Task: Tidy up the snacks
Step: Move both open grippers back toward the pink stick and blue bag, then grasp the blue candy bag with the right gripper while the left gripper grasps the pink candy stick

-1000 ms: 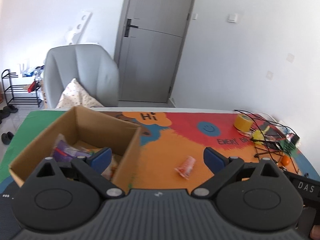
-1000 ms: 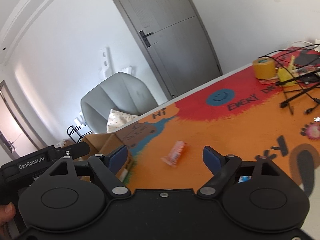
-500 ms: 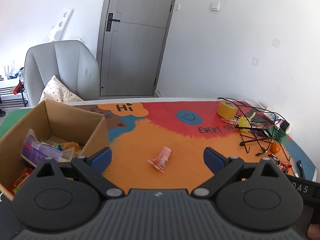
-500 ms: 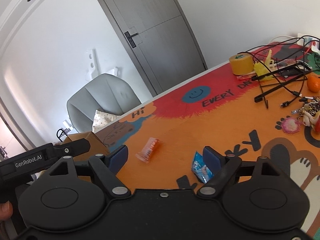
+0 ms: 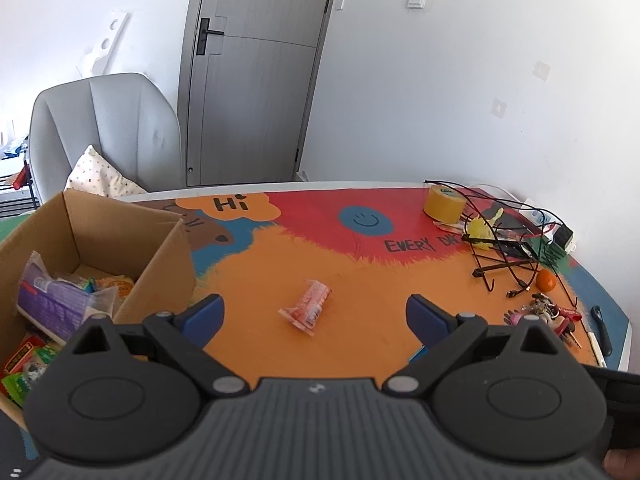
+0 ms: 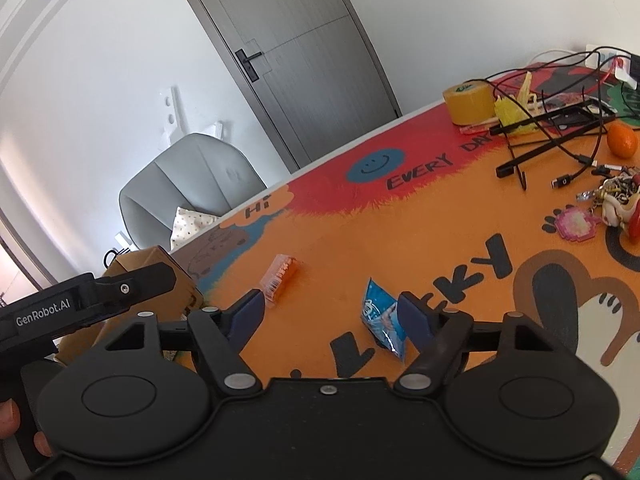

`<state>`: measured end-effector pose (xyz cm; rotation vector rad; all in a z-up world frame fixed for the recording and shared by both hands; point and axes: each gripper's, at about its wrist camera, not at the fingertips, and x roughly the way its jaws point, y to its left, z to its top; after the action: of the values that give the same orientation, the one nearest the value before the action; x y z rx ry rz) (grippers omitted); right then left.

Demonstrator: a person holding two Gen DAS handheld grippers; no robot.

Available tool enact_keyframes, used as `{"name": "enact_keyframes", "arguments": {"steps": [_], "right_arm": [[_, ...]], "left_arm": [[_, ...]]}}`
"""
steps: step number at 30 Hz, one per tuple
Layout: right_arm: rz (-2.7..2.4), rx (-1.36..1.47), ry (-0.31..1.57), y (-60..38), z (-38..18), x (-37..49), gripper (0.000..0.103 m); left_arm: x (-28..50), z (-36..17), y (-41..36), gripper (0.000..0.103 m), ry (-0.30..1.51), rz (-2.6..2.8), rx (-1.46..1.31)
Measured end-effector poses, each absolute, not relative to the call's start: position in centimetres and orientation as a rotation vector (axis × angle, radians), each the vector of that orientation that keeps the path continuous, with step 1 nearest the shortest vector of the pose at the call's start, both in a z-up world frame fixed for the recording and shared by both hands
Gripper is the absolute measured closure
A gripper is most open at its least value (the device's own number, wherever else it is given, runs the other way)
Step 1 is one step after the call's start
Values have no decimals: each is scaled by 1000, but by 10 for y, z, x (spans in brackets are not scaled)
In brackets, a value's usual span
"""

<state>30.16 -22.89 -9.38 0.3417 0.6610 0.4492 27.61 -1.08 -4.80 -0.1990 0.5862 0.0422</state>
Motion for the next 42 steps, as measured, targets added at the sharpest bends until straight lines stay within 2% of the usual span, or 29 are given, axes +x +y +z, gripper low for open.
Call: {"name": "enact_keyframes", "arguments": {"steps": [6,16,18,20,31,37,41,42], "right_arm": [[451,330,701,-223,-106,311,38],[414,311,758,-215,-126,338,43],[414,304,777,-214,-130,343,50],[412,293,795,-212,-135,348,71],[406,299,781,-219,-132,362,72],[383,311,772,-225,-132,364,72],[379,316,771,-227,-132,364,72],[379,316,770,-228,-131,364,72]], "left_arm": [[286,-59,-9,8,600,40,-200],[314,-80,-3,10,649,38,-213],[321,-84,-3,10,656,40,-211],[330,-87,-2,10,665,45,-214],[374,-115,-6,13,716,60,-193],[387,-128,-15,23,736,53,-157],[393,-137,-22,49,764,59,-105],[391,-138,-24,61,750,70,-83]]}}
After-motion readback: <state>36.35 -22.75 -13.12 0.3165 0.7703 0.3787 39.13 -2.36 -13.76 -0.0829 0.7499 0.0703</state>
